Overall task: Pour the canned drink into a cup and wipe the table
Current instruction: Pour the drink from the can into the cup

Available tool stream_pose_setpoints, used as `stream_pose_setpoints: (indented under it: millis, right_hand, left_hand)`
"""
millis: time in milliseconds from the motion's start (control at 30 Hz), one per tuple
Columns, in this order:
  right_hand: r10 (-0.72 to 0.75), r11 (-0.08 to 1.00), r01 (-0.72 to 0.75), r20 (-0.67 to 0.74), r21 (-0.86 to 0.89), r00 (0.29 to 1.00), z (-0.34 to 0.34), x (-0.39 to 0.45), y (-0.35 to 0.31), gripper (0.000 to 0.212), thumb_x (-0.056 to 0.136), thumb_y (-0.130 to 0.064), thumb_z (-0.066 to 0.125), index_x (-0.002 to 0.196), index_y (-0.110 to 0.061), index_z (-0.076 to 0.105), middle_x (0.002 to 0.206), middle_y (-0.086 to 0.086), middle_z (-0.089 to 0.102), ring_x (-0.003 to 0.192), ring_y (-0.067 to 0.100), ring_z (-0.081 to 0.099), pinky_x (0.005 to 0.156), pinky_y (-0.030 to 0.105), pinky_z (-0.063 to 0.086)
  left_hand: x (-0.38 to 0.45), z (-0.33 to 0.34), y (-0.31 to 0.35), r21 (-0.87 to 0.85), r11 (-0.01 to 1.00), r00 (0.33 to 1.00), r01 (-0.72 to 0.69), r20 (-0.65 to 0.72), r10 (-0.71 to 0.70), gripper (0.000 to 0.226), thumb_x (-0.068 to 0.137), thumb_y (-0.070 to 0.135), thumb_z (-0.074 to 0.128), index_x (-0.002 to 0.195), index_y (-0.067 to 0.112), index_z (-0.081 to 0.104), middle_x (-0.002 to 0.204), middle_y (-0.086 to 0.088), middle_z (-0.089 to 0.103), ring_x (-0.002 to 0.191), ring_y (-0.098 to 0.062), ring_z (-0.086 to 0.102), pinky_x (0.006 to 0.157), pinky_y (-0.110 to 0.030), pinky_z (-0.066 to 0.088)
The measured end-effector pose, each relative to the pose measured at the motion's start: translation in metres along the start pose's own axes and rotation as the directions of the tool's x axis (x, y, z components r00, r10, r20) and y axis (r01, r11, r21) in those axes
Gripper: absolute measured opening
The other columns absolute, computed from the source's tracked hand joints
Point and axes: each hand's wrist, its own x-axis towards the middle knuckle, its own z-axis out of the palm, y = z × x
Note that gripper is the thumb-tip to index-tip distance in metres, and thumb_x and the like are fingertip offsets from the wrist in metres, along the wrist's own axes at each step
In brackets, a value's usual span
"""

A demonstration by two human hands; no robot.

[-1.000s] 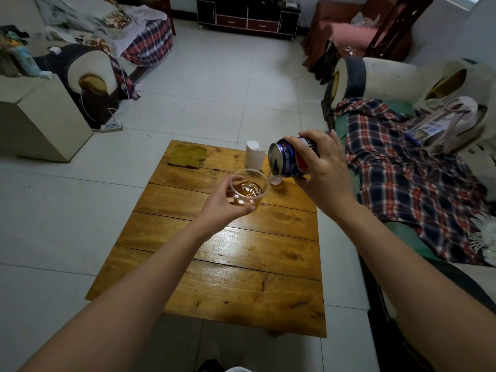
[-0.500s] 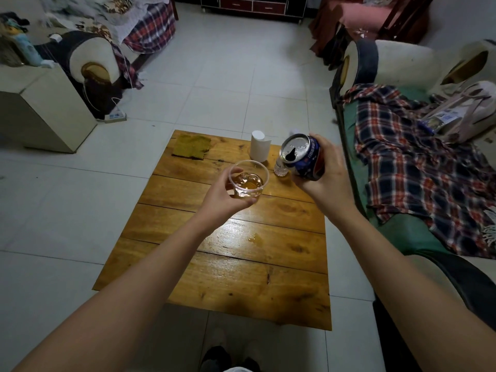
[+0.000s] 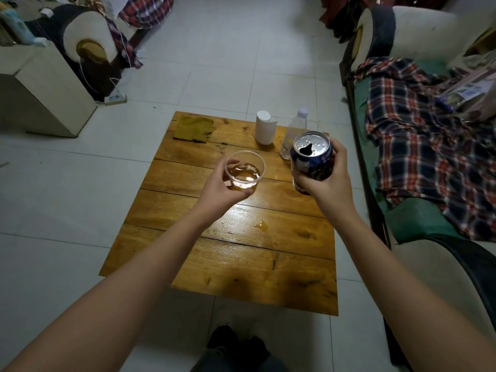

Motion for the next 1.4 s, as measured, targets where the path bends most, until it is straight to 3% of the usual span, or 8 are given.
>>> stream_pose_setpoints:
  millis: [167, 333, 533, 733, 833, 1000, 1267, 1400]
  right_hand:
    - [0.031, 0.999, -0.031, -0.007, 0.022, 1.0, 0.004, -0.005, 0.009, 0.082, 0.067, -0.017, 0.08, 0.132, -0.028, 0.031, 0.13, -0.009, 0.043, 0.12, 0.007, 0.043, 0.1, 0.025, 0.042]
    - [0.053, 0.996, -0.052, -0.013, 0.07, 0.999, 0.015, -0.011, 0.025, 0.08, 0.069, -0.011, 0.079, 0.132, -0.022, 0.032, 0.131, -0.006, 0.042, 0.117, 0.005, 0.044, 0.084, 0.005, 0.042]
    - [0.072, 0.994, -0.07, -0.023, 0.084, 0.997, 0.035, -0.017, 0.066, 0.082, 0.068, -0.014, 0.079, 0.134, -0.023, 0.031, 0.13, -0.01, 0.043, 0.12, 0.004, 0.044, 0.095, 0.013, 0.042]
    - [0.095, 0.994, -0.093, -0.034, 0.061, 0.995, 0.059, -0.024, 0.117, 0.08, 0.069, -0.015, 0.078, 0.133, -0.022, 0.031, 0.124, -0.017, 0.042, 0.114, -0.007, 0.042, 0.092, 0.007, 0.039]
    - [0.117, 0.992, -0.116, -0.031, 0.041, 0.993, 0.07, -0.029, 0.14, 0.08, 0.068, -0.014, 0.079, 0.132, -0.022, 0.031, 0.124, -0.016, 0.041, 0.114, -0.004, 0.043, 0.091, 0.005, 0.039]
    - [0.15, 0.988, -0.149, -0.016, 0.031, 0.989, 0.082, -0.035, 0.163, 0.08, 0.07, -0.009, 0.077, 0.133, -0.021, 0.03, 0.115, -0.024, 0.039, 0.104, -0.017, 0.041, 0.085, -0.001, 0.036]
    - [0.149, 0.988, -0.149, -0.001, 0.024, 0.989, 0.099, -0.032, 0.18, 0.078, 0.067, -0.011, 0.079, 0.127, -0.028, 0.031, 0.114, -0.025, 0.043, 0.107, -0.011, 0.045, 0.094, 0.014, 0.041]
    - [0.134, 0.991, -0.134, 0.005, 0.028, 0.991, 0.105, -0.03, 0.182, 0.078, 0.066, -0.009, 0.08, 0.123, -0.031, 0.031, 0.117, -0.025, 0.043, 0.107, -0.014, 0.045, 0.098, 0.018, 0.041]
  left_hand:
    - [0.007, 0.003, -0.02, -0.01, 1.0, 1.0, 0.023, -0.014, -0.023, 0.067, 0.068, 0.004, 0.077, 0.124, 0.021, 0.043, 0.121, 0.001, 0.05, 0.108, -0.015, 0.051, 0.078, -0.015, 0.045]
    - [0.018, 0.01, -0.054, 0.011, 0.999, 0.999, 0.04, -0.028, -0.04, 0.064, 0.067, 0.01, 0.079, 0.119, 0.025, 0.045, 0.118, 0.004, 0.052, 0.107, -0.013, 0.052, 0.081, -0.018, 0.045]
    - [0.038, 0.02, -0.111, 0.014, 0.997, 0.997, 0.075, -0.037, -0.075, 0.066, 0.066, 0.009, 0.079, 0.12, 0.026, 0.044, 0.116, 0.005, 0.052, 0.107, -0.014, 0.051, 0.086, -0.023, 0.045]
    - [0.059, 0.03, -0.173, 0.047, 0.994, 0.993, 0.099, -0.066, -0.096, 0.062, 0.069, 0.009, 0.078, 0.117, 0.026, 0.044, 0.11, 0.006, 0.049, 0.099, -0.01, 0.048, 0.074, -0.013, 0.038]
    - [0.069, 0.035, -0.203, 0.067, 0.991, 0.991, 0.114, -0.075, -0.109, 0.066, 0.067, 0.005, 0.079, 0.122, 0.019, 0.045, 0.112, 0.004, 0.051, 0.104, -0.014, 0.05, 0.076, -0.013, 0.039]
    - [0.078, 0.041, -0.238, 0.051, 0.986, 0.982, 0.161, -0.107, -0.155, 0.068, 0.068, 0.002, 0.077, 0.125, 0.019, 0.044, 0.114, 0.005, 0.048, 0.108, -0.013, 0.048, 0.083, -0.019, 0.04]
    - [0.087, 0.045, -0.26, 0.035, 0.983, 0.979, 0.183, -0.098, -0.178, 0.069, 0.07, 0.003, 0.075, 0.128, 0.019, 0.042, 0.117, 0.004, 0.05, 0.108, -0.012, 0.047, 0.084, -0.022, 0.038]
    - [0.091, 0.046, -0.261, 0.047, 0.983, 0.981, 0.175, -0.098, -0.169, 0.069, 0.07, 0.005, 0.076, 0.128, 0.02, 0.042, 0.114, 0.008, 0.049, 0.107, -0.009, 0.045, 0.074, -0.01, 0.035]
